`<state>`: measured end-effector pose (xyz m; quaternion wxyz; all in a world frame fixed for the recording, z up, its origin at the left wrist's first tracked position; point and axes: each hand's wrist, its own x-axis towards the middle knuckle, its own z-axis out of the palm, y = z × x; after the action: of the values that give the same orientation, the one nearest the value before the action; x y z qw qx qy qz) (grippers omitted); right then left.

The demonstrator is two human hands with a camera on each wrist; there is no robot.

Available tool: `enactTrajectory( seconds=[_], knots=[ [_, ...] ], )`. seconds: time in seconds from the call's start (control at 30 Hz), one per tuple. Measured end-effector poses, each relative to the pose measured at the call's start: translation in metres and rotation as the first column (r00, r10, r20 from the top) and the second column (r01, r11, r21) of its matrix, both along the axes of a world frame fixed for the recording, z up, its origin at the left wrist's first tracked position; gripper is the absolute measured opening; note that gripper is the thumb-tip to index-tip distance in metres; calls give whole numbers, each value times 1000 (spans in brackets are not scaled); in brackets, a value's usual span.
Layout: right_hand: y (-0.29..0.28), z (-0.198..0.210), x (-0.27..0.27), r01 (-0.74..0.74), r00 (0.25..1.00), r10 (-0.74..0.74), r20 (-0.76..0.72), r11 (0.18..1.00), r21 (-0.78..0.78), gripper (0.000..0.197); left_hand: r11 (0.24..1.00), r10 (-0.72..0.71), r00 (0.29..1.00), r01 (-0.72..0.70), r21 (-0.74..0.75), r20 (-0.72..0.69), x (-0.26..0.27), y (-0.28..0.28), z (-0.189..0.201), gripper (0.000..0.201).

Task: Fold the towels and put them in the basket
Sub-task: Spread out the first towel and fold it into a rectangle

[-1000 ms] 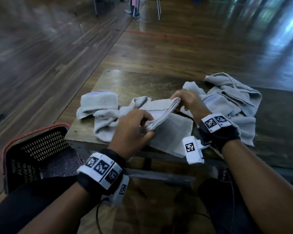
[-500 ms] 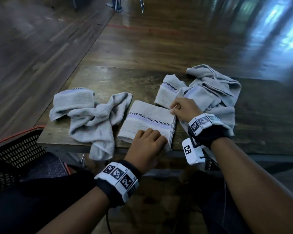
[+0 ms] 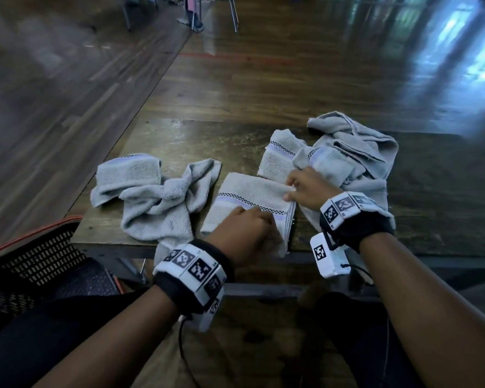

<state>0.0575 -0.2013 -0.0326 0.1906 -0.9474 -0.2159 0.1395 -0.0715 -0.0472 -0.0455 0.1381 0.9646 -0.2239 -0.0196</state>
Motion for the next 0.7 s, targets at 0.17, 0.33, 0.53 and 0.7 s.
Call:
enactTrajectory(
  seconds=[0.17, 0.33, 0.53, 0.7],
  knots=[
    [-19, 26, -35, -43, 986, -3, 168, 961, 271, 21, 890, 426, 882, -366, -272, 205, 13, 18, 21, 35],
    [-30, 45, -77, -213, 943, 33, 330, 824, 526, 26, 951, 289, 936, -255, -176, 202, 17, 21, 46, 67],
    [-38, 49, -86, -152, 982, 33, 184, 714, 683, 46, 963, 161, 978, -126, -239, 132, 14, 23, 70, 28],
    [-58, 24, -69, -121, 976, 154, -157, 972, 200, 67, 841, 102, 992, -43, -539, 80, 1, 33, 78, 27]
  ],
)
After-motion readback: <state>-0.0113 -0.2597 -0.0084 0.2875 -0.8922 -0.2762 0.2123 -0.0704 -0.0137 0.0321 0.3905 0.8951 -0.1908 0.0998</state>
